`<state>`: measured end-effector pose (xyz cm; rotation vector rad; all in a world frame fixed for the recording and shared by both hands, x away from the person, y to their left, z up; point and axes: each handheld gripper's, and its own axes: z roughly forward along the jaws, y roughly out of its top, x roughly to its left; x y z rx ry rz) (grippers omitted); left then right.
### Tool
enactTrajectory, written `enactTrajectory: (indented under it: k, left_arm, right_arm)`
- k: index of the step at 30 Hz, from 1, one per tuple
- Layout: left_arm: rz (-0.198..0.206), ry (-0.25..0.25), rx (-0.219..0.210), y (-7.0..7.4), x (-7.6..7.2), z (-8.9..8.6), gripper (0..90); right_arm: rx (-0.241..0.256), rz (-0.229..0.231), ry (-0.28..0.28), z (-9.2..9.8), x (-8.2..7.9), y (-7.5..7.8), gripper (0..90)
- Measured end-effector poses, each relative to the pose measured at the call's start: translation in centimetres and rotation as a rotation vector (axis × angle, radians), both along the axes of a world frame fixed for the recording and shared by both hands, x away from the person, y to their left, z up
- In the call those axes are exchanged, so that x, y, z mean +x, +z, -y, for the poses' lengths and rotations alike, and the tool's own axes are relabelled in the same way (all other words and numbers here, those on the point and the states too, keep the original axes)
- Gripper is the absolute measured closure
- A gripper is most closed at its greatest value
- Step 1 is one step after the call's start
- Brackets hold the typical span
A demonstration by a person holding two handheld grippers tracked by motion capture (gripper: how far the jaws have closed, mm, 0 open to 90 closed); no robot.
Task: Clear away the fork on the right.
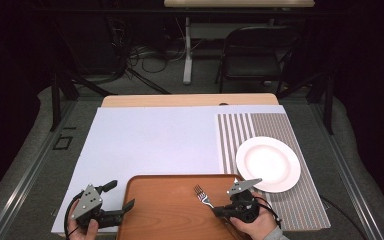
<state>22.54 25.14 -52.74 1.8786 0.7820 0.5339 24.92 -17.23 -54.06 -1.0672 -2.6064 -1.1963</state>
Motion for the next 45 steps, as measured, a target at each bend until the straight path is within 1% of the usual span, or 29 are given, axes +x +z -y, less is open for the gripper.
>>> enactTrajectory:
  k: [1, 3, 4, 5, 8, 10, 11, 13, 17, 18, 19, 21, 23, 27, 30, 35, 43, 45]
  left_arm:
    - [0.000, -0.001, 0.001, 0.0, 0.0, 0.0, 15.9]
    - [0.000, 0.000, 0.001, 0.0, 0.0, 0.0, 15.9]
    - [-0.001, 0.000, 0.001, 0.0, 0.0, 0.0, 15.9]
    - [0.000, 0.000, 0.000, 0.0, 0.0, 0.0, 15.9]
    - [-0.001, 0.000, 0.000, 0.0, 0.0, 0.0, 15.9]
    - [0.000, -0.002, 0.001, 0.0, 0.0, 0.0, 15.9]
    - [0.000, -0.001, 0.001, 0.0, 0.0, 0.0, 15.9]
    - [0.000, -0.002, 0.003, 0.0, 0.0, 0.0, 15.9]
    - [0.001, -0.006, 0.008, 0.1, -0.1, 0.0, 15.9]
    - [0.001, -0.005, 0.006, 0.1, -0.1, 0.0, 16.0]
    - [0.002, -0.004, 0.006, 0.1, -0.1, 0.0, 15.9]
    - [0.000, -0.007, 0.009, 0.1, -0.1, 0.0, 15.9]
    - [0.000, -0.006, 0.008, 0.1, -0.1, 0.0, 15.9]
    - [0.003, -0.007, 0.009, 0.1, -0.1, 0.0, 15.9]
    - [0.001, -0.007, 0.007, 0.1, -0.1, -0.1, 16.0]
    - [0.004, -0.007, 0.006, 0.1, -0.1, -0.1, 15.9]
    - [0.007, -0.006, 0.005, 0.1, -0.1, -0.1, 16.0]
    - [0.004, -0.008, 0.007, 0.1, -0.1, -0.1, 15.9]
  right_arm:
    - [0.006, 0.005, 0.008, -0.2, 0.0, -0.1, 90.0]
    - [-0.011, 0.014, 0.017, -0.4, -0.1, -0.1, 90.0]
    - [-0.010, 0.012, 0.019, -0.5, 0.0, -0.2, 90.0]
    - [-0.023, 0.010, 0.023, -0.6, 0.0, -0.3, 90.0]
    - [-0.035, 0.007, 0.030, -0.8, -0.1, -0.5, 90.0]
    - [-0.036, 0.003, 0.036, -0.9, 0.0, -0.7, 90.0]
    - [-0.045, 0.004, 0.034, -0.9, 0.0, -0.8, 90.0]
    - [-0.039, -0.005, 0.031, -1.0, 0.0, -0.9, 90.0]
    - [-0.048, -0.004, 0.027, -1.0, 0.0, -1.1, 90.0]
    - [-0.042, -0.004, 0.020, -1.1, 0.0, -1.2, 90.0]
    - [-0.049, -0.006, 0.021, -1.0, 0.1, -1.2, 90.0]
    - [-0.042, -0.005, 0.009, -1.0, 0.1, -1.2, 90.0]
    - [-0.047, -0.004, 0.007, -0.8, 0.2, -1.2, 90.0]
    - [-0.041, -0.008, -0.006, -0.6, 0.3, -1.2, 90.0]
    - [-0.046, -0.011, -0.023, -0.3, 0.4, -1.2, 90.0]
    - [-0.047, -0.015, -0.059, 0.4, 0.6, -1.2, 90.0]
    - [-0.055, -0.015, -0.092, 1.5, 0.7, -1.1, 90.0]
    - [-0.049, -0.014, -0.101, 1.8, 0.8, -1.1, 90.0]
